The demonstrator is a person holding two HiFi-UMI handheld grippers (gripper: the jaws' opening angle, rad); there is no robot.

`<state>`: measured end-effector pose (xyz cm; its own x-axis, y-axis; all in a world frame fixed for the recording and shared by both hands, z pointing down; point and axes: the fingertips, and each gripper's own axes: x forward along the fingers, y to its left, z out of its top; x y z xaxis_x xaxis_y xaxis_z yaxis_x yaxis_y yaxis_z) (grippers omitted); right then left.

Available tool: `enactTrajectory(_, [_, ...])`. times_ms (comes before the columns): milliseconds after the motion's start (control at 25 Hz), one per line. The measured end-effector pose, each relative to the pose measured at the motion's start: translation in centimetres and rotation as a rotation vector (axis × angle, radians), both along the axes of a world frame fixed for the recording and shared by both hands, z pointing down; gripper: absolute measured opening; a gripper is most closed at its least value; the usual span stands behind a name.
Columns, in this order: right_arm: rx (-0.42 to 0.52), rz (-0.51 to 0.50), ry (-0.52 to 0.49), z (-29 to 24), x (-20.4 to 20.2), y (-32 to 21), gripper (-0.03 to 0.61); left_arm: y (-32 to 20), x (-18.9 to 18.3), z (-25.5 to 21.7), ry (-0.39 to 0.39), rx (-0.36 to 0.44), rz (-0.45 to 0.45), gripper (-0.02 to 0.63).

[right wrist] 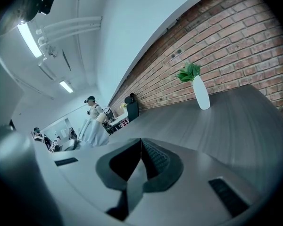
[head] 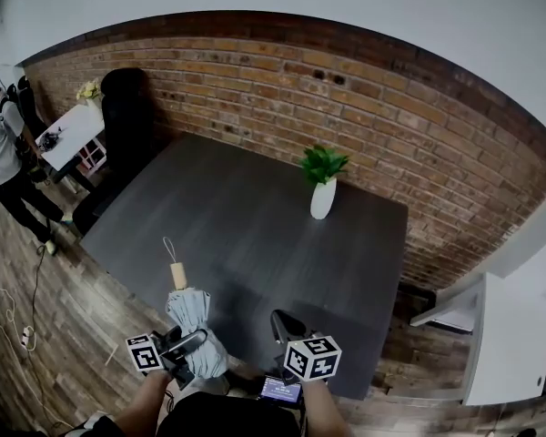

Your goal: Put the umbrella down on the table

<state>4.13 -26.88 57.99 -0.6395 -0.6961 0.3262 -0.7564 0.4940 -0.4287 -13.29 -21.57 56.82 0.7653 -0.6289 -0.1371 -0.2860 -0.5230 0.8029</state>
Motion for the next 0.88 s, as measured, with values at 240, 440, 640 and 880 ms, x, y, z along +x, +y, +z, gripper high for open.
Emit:
enactTrajectory(240, [0.023, 0.022, -0.005, -0.7, 0.2, -1.2, 0.008, -1.4, 0.3, -0.2, 0.028, 0.009, 0.013, 0.328])
enactTrajectory(440, [0.031, 0.017, -0.001, -0.9, 0.2, -1.0, 0.008, -1.3, 0.1, 0.0, 0.04, 0.004, 0.014, 0.328])
enactTrajectory(640, [0.03, 0.021, 0.003, -0.9, 1.1, -0.8, 0.008, -1.1, 0.3, 0.2, 0.047, -0.006, 0.007, 0.328])
enactTrajectory(880, [0.029, 0.021, -0.003, -1.0, 1.5, 0.1, 0.008, -0.4, 1.2, 0.4, 0.03, -0.002, 0.03, 0.328])
